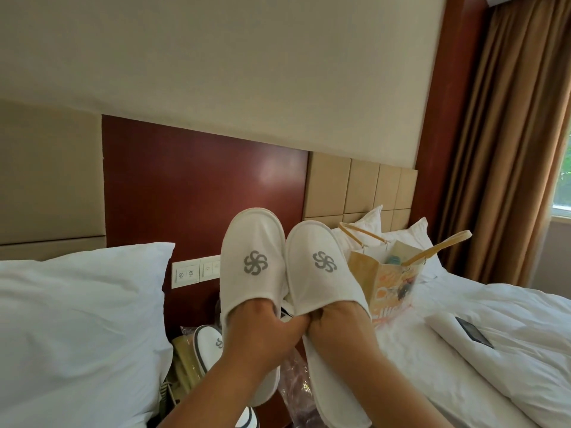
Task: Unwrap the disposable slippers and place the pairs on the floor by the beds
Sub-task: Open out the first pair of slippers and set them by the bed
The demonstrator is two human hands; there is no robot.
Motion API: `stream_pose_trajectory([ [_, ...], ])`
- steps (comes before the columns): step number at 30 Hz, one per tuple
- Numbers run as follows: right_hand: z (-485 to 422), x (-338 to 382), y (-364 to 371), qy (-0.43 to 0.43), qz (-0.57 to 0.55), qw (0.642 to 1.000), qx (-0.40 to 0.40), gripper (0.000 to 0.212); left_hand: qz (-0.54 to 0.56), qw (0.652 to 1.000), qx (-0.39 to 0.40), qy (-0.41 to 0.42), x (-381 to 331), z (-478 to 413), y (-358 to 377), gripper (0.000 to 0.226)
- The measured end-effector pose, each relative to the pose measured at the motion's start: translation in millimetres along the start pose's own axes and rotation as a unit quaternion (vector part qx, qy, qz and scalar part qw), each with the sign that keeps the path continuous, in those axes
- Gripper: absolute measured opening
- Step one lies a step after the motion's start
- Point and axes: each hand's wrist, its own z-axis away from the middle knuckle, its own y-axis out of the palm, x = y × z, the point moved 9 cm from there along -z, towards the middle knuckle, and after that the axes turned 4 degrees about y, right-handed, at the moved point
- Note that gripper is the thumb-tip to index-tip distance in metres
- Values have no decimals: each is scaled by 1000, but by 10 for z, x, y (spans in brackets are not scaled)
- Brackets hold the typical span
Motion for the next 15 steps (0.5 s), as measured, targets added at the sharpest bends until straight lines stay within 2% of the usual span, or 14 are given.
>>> stream_pose_trajectory([
  [3, 16, -10, -129, -2, -117, 989, -86, 29, 32, 999, 18, -5, 34, -37, 5, 68],
  [7, 59, 4, -265, -38, -117, 980, -156, 27, 31, 999, 17, 22, -23, -63, -42, 62],
  [13, 36, -23, -183, 6, -101, 989, -110, 23, 12, 1000, 3, 1, 34, -55, -55, 70],
  [15, 20, -26, -85, 13, -34, 998, -49, 23, 6, 1000, -3, -1, 35, -43, -56, 73],
])
